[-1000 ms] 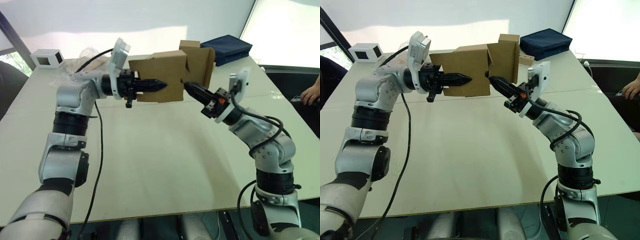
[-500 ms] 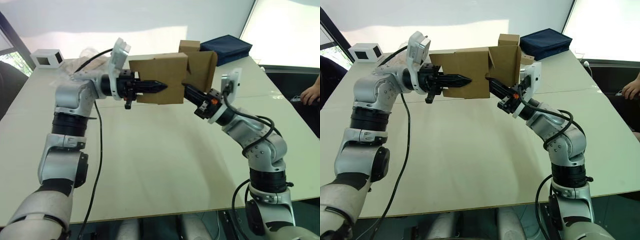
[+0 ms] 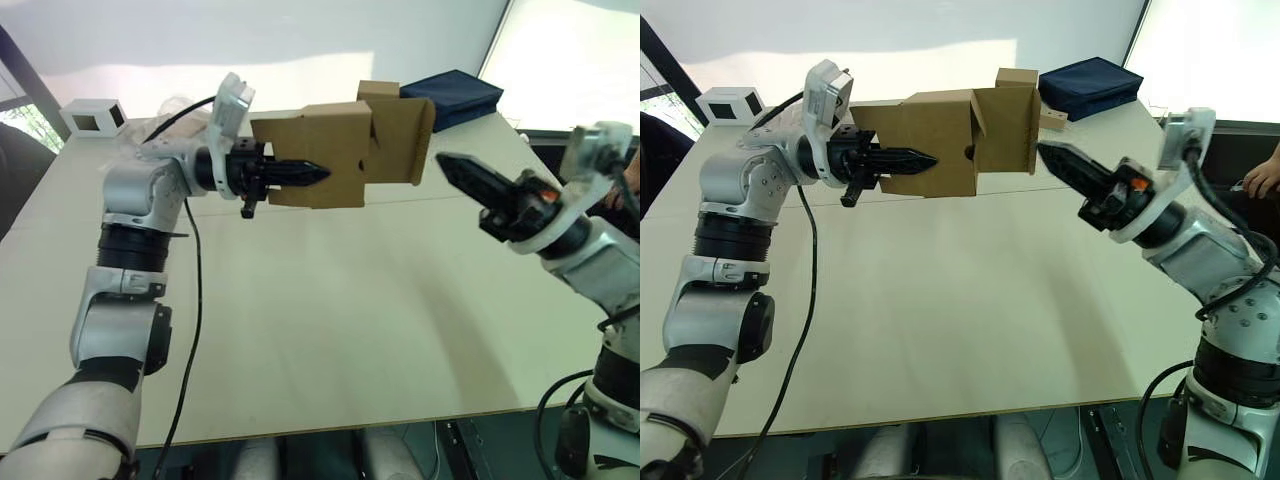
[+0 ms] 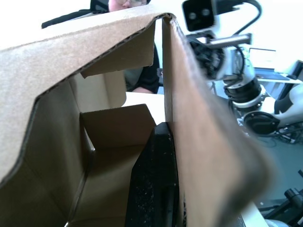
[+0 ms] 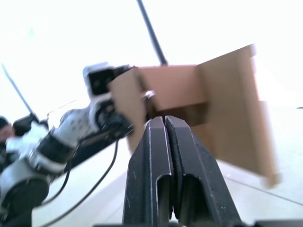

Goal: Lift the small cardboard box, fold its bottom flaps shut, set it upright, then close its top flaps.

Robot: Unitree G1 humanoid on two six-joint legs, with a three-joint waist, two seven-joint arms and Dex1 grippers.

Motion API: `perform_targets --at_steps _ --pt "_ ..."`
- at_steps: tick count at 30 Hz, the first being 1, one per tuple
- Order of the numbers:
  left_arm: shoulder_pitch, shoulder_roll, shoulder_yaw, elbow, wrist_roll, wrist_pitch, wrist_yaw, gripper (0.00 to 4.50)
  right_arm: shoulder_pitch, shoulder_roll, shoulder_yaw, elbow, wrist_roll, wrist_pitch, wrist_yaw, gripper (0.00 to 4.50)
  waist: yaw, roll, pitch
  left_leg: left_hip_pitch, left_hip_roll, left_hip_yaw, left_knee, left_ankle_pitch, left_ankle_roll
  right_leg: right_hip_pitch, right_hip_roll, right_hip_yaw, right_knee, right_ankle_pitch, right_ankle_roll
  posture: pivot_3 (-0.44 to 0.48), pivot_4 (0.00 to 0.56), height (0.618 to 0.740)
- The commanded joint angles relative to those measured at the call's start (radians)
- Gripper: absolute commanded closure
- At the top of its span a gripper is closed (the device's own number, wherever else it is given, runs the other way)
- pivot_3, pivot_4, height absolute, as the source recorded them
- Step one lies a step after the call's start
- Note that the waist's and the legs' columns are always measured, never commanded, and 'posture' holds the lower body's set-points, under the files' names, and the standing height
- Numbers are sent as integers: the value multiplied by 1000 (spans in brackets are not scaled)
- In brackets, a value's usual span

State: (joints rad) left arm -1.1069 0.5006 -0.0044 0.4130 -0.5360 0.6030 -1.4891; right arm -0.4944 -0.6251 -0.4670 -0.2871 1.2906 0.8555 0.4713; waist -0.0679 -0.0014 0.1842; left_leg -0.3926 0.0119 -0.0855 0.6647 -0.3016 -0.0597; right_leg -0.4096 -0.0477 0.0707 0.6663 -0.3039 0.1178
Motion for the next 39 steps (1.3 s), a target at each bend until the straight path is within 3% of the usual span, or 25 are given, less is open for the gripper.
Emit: perform_targets --at_steps 1,6,11,24,32,35,39 --pt "-37 7 29 -32 -39 15 -10 4500 -56 2 -13 136 -145 -141 -2 4467 0 0 0 0 0 0 0 0 0 0 0 0 0 0 0 0 150 740" --pt "-24 1 13 -63 -47 28 -10 4500 -132 34 56 271 -266 -216 55 4467 -2 0 0 0 0 0 0 1 -2 0 1 0 0 0 0 0 150 740" --pt "-18 4 14 -77 -57 42 -8 4500 -165 84 117 289 -306 -223 99 4467 -3 0 0 0 0 0 0 2 -3 0 1 0 0 0 0 0 150 740" --pt "-47 0 22 -1 -36 13 21 4500 -124 194 127 72 -76 -86 59 4467 -1 0 0 0 0 0 0 2 -3 0 0 0 0 0 0 0 150 740" --pt "-62 -8 17 20 -42 5 20 4500 -92 246 137 25 -53 -109 -7 4467 -2 0 0 0 0 0 0 2 -3 0 0 0 0 0 0 0 150 740" --pt "-61 -10 15 18 -42 6 16 4500 -94 261 151 36 -88 -134 -9 3749 -2 0 0 0 0 0 0 2 -3 0 0 0 0 0 0 0 150 740" --pt "-63 -10 15 23 -41 5 10 4500 -101 266 152 57 -97 -144 1 2104 -1 0 0 0 0 0 0 2 -3 0 0 0 0 0 0 0 150 740"
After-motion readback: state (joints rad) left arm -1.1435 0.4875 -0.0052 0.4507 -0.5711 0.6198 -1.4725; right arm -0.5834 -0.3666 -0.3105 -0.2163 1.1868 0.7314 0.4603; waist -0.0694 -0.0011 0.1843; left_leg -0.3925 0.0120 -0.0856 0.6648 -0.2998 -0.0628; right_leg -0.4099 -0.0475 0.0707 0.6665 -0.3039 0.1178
